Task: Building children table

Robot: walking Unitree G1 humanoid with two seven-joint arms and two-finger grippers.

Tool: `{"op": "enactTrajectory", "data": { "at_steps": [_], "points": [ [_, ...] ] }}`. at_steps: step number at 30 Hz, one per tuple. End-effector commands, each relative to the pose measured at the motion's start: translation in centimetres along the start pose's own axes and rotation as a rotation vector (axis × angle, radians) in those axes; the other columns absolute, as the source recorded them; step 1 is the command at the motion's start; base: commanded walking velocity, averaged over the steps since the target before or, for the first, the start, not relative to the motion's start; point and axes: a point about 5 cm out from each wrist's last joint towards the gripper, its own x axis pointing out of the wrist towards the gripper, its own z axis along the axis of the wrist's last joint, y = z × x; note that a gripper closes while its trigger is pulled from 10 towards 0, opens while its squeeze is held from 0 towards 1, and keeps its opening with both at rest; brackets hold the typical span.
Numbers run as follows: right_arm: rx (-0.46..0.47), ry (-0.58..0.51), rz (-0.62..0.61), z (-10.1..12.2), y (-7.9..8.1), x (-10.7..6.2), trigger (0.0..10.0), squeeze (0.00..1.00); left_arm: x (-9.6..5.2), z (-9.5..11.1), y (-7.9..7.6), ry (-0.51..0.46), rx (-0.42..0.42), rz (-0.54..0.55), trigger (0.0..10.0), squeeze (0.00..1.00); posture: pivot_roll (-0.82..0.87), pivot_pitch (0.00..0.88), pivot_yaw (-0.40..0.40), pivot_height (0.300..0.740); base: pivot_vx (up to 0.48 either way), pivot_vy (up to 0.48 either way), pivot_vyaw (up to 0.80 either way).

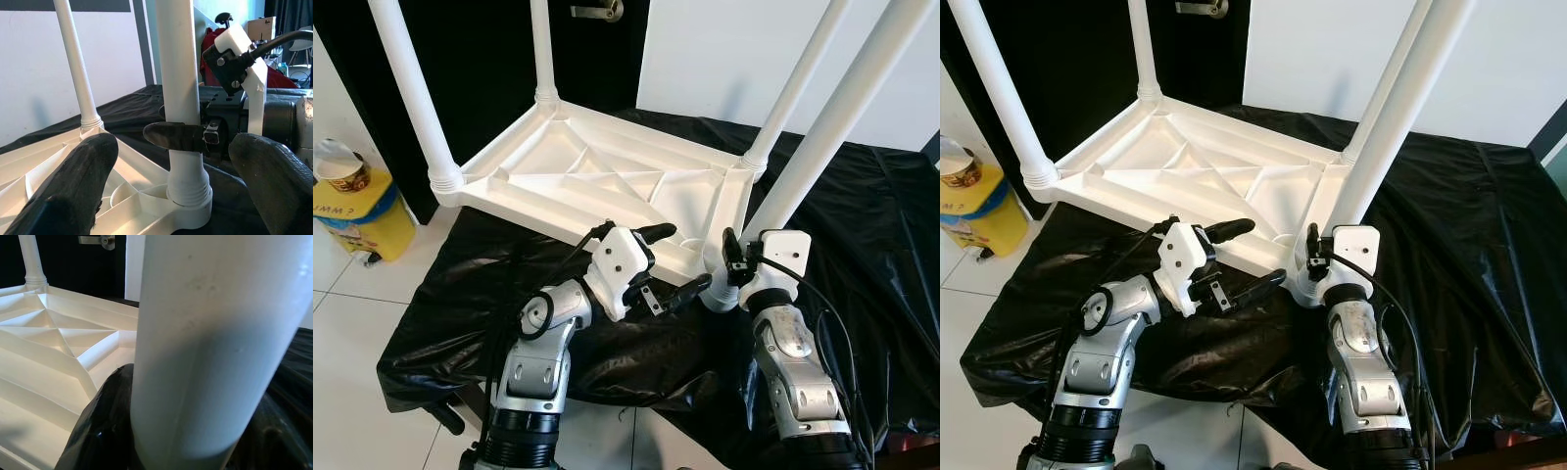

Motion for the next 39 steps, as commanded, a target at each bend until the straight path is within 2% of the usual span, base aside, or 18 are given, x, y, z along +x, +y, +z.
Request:
{"op": "enactTrajectory", "data": {
  "at_steps": [1,5,6,7,8,13,16,17,18,20,21,22,24,26,29,32,35,39],
  "points": [
    [-0.047,0.059,-0.051,-1.2,-1.0,-0.3,10.0,0.00,0.4,-0.1,0.7,-0.010,-0.008,0.180,10.0,0.00,0.04,0.011,-0.115,0.740,0.000,0.000,0.00],
    [-0.051,0.059,-0.054,-1.1,-1.2,-0.2,10.0,0.00,0.5,-0.2,0.7,-0.007,-0.005,0.169,10.0,0.00,0.04,0.010,-0.110,0.740,0.000,0.000,0.00],
    [-0.054,0.052,-0.045,-1.0,-1.2,-0.2,10.0,0.40,0.6,-0.2,0.7,-0.007,-0.005,0.165,10.0,0.00,0.03,0.007,-0.105,0.740,0.000,0.000,0.00],
    [-0.054,0.052,-0.045,-1.0,-1.2,-0.2,10.0,0.40,0.6,-0.2,0.7,-0.007,-0.005,0.165,10.0,0.00,0.03,0.007,-0.105,0.740,0.000,0.000,0.00],
    [-0.046,0.045,-0.027,-0.9,-1.2,-0.3,10.0,1.00,0.7,-0.2,0.7,-0.007,-0.006,0.161,10.0,0.00,0.03,0.005,-0.105,0.740,0.000,0.000,0.00],
    [-0.032,0.006,0.030,-0.4,-0.7,-0.2,10.0,1.00,0.7,-0.3,0.7,-0.011,-0.007,0.155,10.0,0.00,0.02,0.000,-0.106,0.740,0.000,0.000,0.00],
    [-0.011,-0.010,0.108,0.0,-0.5,-0.1,10.0,1.00,0.7,-0.3,0.8,-0.013,-0.007,0.153,10.0,0.00,0.02,0.000,-0.106,0.740,0.000,0.000,0.00],
    [0.000,-0.006,0.151,0.0,-0.5,-0.1,10.0,0.00,0.7,-0.3,0.8,-0.014,-0.008,0.154,10.0,0.00,0.02,0.000,-0.106,0.740,0.000,0.000,0.00],
    [0.009,0.002,0.195,0.0,-0.4,-0.1,10.0,0.00,0.6,-0.3,0.8,-0.014,-0.007,0.155,10.0,0.00,0.02,0.000,-0.107,0.740,0.000,0.000,0.00],
    [0.009,0.002,0.195,0.0,-0.4,-0.1,10.0,0.00,0.6,-0.3,0.8,-0.014,-0.007,0.155,10.0,0.00,0.02,0.000,-0.107,0.740,0.000,0.000,0.00],
    [0.014,0.033,0.301,-0.4,-0.5,-0.2,10.0,0.00,0.5,-0.4,0.9,-0.007,-0.004,0.167,10.0,0.00,0.02,0.012,-0.109,0.740,0.000,0.000,0.00],
    [0.014,0.033,0.301,-0.4,-0.5,-0.2,10.0,0.00,0.5,-0.4,0.9,-0.007,-0.004,0.167,10.0,0.00,0.02,0.012,-0.109,0.740,0.000,0.000,0.00],
    [0.013,0.067,0.384,-0.9,-0.4,-0.2,10.0,0.00,0.1,-0.6,1.3,0.003,-0.001,0.183,10.0,0.00,0.01,0.026,-0.110,0.740,0.000,0.000,0.00],
    [0.013,0.067,0.384,-0.9,-0.4,-0.2,10.0,0.00,0.1,-0.6,1.3,0.003,-0.001,0.183,10.0,0.00,0.01,0.026,-0.110,0.740,0.000,0.000,0.00],
    [-0.012,0.075,0.457,-1.2,-1.0,0.5,10.0,0.00,-0.4,-0.7,1.6,0.019,0.010,0.196,10.0,0.00,0.02,0.039,-0.108,0.740,0.000,0.000,0.00],
    [-0.012,0.075,0.457,-1.2,-1.0,0.5,10.0,0.00,-0.4,-0.7,1.6,0.019,0.010,0.196,10.0,0.00,0.02,0.039,-0.108,0.740,0.000,0.000,0.00],
    [-0.055,0.079,0.569,-1.5,-1.2,1.9,10.0,0.00,-0.9,-0.9,1.6,0.037,0.018,0.194,10.0,0.00,0.05,0.041,-0.103,0.740,0.000,0.000,0.00],
    [-0.080,0.108,0.665,-1.9,-1.2,2.9,10.0,0.00,-1.2,-1.1,1.4,0.050,0.018,0.185,10.0,0.00,0.05,0.041,-0.105,0.740,0.000,0.000,0.00]
  ]
}}
